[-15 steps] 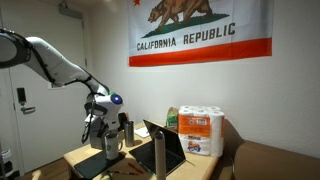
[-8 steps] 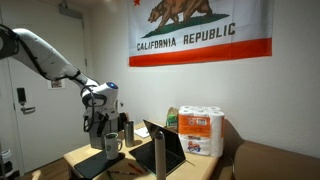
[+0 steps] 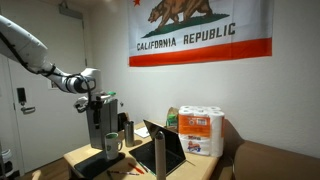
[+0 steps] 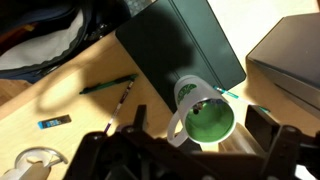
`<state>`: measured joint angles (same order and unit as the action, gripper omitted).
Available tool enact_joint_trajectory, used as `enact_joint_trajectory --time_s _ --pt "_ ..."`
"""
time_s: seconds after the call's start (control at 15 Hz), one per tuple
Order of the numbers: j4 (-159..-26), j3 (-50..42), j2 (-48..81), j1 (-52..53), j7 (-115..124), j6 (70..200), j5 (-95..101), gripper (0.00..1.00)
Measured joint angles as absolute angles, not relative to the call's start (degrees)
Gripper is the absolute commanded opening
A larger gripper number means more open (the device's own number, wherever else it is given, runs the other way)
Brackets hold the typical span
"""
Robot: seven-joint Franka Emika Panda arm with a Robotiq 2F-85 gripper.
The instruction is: Put the pen in the mug cup
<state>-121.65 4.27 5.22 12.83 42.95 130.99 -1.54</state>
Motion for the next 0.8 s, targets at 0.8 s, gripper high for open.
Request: enact_joint_trajectory --time_s 0.8 --pt "-127.7 7.1 1.0 13.0 49.8 131.0 6.6 1.00"
